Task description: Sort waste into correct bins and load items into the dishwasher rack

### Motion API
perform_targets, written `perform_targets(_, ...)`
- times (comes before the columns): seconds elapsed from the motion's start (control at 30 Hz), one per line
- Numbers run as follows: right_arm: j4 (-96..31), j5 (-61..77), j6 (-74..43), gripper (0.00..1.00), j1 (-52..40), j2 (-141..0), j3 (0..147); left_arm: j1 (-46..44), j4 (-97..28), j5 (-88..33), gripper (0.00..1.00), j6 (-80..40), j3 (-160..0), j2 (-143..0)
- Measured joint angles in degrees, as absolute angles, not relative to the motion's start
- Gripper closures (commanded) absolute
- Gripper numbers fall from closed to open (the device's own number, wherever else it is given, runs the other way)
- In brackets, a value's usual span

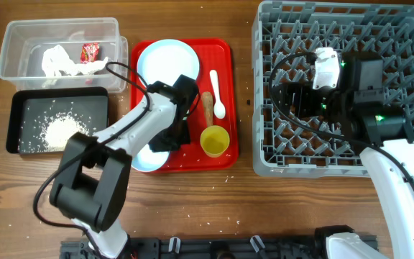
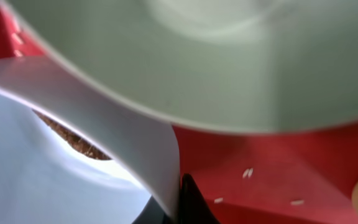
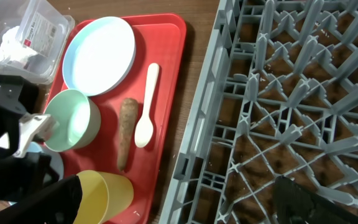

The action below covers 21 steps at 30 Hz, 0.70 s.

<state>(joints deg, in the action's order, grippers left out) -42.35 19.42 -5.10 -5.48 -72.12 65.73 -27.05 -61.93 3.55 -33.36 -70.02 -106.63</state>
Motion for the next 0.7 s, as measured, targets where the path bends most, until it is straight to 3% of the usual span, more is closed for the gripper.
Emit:
perform_targets(0.23,-42.3,19.4,-5.1,0.0,-5.5,-72.1,65.7,-22.4,-66.5,0.2,0.96,-32.0,-76.9,-92.6)
perform_targets(0.3,-42.3,19.4,-5.1,0.0,-5.5,-72.1,65.7,-16.0,-66.6,-2.7,0.96,-29.1,-77.2,-88.5)
perform_targets(0.4,-42.4,19.4,-5.1,0.0,-5.5,-72.1,65.7,1.1,-66.2,-9.8,0.96,-20.9,-77.2,-85.2)
perform_targets(0.43,-42.3,19.4,-5.1,0.0,-5.5,-72.1,65.7,6.5,-65.7,-13.7,0.96,-17.4,-77.2,-85.2)
perform_targets(0.47,-42.3,19.3,-5.1,0.0,-5.5,-72.1,65.7,17.9,-64.4,-21.7,0.96,-10.5,-77.2,-86.6)
perform_targets(0.53,-42.5,19.2,-5.1,0.0,-5.5,-72.1,65.7,24.8,-64.5,-30.5,0.96,-4.4,-77.3,-89.1)
perform_targets(0.6,-42.7,19.2,-5.1,0.0,-5.5,-72.1,65.7,35.5,-63.8,-44.3,0.96,3.6,-77.5,-97.4)
perform_targets(0.7,-42.8,19.3,-5.1,0.0,-5.5,-72.5,65.7,44.0,-62.9,-66.3,0.96,9.0,-77.5,-109.1)
